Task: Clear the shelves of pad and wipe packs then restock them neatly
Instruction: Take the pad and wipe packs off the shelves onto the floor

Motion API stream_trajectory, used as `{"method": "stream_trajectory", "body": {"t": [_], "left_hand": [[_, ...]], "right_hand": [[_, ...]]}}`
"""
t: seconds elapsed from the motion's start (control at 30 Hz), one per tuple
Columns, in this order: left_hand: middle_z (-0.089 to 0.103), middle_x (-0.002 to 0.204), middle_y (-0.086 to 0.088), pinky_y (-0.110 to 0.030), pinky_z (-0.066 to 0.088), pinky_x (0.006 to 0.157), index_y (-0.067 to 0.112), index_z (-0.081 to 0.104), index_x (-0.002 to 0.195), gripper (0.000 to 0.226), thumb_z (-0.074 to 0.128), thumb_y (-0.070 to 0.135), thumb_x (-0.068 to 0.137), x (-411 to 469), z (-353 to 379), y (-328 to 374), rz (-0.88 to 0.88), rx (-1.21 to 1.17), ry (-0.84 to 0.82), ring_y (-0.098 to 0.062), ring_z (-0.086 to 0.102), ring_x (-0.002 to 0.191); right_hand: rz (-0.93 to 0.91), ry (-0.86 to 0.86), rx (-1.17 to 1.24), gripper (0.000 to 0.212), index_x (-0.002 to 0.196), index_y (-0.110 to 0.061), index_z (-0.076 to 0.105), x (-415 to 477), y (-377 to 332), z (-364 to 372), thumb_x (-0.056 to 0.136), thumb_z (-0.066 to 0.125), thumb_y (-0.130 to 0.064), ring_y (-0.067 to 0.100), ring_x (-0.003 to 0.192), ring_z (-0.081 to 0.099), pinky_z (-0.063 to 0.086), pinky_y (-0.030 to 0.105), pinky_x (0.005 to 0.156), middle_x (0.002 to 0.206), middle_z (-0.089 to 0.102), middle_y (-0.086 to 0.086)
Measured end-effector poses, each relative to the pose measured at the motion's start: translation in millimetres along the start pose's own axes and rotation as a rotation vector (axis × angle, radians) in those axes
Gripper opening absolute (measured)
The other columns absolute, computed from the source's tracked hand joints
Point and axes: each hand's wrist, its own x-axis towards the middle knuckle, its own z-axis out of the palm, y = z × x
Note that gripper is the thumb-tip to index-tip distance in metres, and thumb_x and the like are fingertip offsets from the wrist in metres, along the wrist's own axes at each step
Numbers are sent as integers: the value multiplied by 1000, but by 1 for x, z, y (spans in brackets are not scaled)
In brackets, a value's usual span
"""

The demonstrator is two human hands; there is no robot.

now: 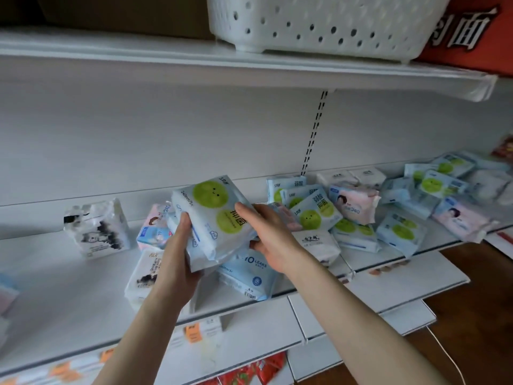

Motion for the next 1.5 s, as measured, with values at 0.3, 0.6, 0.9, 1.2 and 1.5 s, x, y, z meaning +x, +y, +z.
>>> {"method": "stream_trajectory", "body": {"t": [0.3, 0.6, 0.9, 1.2, 1.5], "left_hand": [[69, 113, -6, -29, 57, 64, 21, 60, 124, 53, 53, 51, 81, -16, 2, 8, 34, -76, 110, -21, 68, 101], [59, 129, -13, -54, 46, 97, 18, 51, 134, 60, 53, 54, 86, -55, 7, -10, 263, -203, 274, -30, 55, 120], [68, 116, -6, -36, 59, 72, 25, 64, 120, 86, 77, 69, 47, -127, 14, -48, 351, -242, 483, -22, 69, 92], [68, 112, -3, -31, 58, 66, 25, 61, 120, 64, 62, 64, 70, -180, 4, -65, 429, -261, 555, -18, 70, 87], [63, 125, -6, -44, 48, 96, 26, 62, 123, 97, 86, 62, 36, -256, -17, -76, 420, -363, 737, -27, 61, 112]], "right_hand": [[-13, -194, 13, 34, 114, -11, 55, 0, -14, -2, 86, 63, -29, 20, 87, 63, 53, 31, 71, 98, 65, 6], [-36, -370, -46, 35, 98, -11, 59, 2, -4, -16, 95, 44, -42, 23, 88, 62, 51, 34, 79, 92, 64, 8], [-517, -475, -1729, 100, 147, -8, 6, 17, 107, -39, 79, 62, -56, 32, 142, 12, 12, 39, 115, 152, 14, 21], [-632, -526, -1355, 51, 132, -10, 41, -5, 89, -50, 83, 54, -3, 27, 118, 48, 40, 31, 92, 128, 52, 11], [203, -740, 181, 21, 90, -11, 67, -101, 6, 24, 82, 50, -2, 13, 60, 64, 54, 23, 57, 70, 68, 3]]}}
